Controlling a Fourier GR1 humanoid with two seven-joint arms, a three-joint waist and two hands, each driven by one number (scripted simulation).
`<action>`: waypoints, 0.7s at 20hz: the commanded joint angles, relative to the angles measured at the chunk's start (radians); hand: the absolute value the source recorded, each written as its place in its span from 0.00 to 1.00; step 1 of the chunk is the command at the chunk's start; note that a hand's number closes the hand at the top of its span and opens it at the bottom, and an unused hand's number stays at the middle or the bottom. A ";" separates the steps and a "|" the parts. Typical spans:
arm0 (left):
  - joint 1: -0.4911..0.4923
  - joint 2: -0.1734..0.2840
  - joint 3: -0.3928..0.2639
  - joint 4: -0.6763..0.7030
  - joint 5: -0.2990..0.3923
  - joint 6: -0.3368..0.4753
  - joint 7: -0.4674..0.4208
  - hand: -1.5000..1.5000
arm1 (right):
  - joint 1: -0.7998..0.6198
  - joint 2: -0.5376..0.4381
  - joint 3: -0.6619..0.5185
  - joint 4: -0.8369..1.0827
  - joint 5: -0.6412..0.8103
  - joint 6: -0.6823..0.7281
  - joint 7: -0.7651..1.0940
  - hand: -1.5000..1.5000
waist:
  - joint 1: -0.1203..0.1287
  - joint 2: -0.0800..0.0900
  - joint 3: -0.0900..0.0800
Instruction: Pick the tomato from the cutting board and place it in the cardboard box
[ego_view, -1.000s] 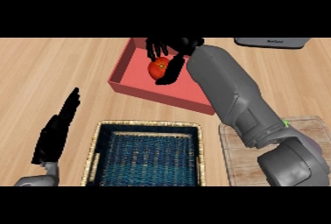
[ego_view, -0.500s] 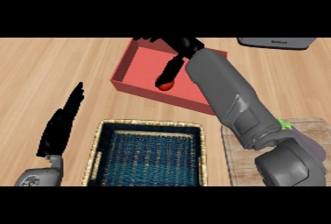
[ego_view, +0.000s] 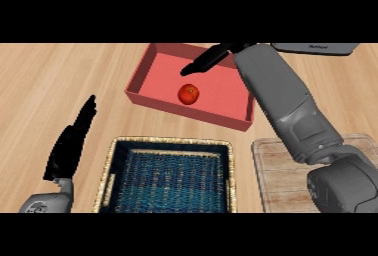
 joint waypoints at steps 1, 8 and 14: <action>0.001 -0.006 0.001 0.013 0.010 -0.006 -0.016 0.50 | 0.000 -0.095 -0.078 -0.002 -0.072 0.029 0.027 0.00 | 0.006 0.008 0.000; -0.002 0.026 0.020 -0.006 0.028 -0.035 -0.023 0.50 | 0.037 -0.287 -0.145 0.007 -0.127 0.091 0.072 0.00 | 0.029 0.020 0.002; -0.019 0.006 0.004 0.005 0.012 -0.018 -0.024 0.50 | 0.099 -0.415 -0.147 0.001 -0.125 0.221 0.019 0.00 | 0.038 0.035 0.005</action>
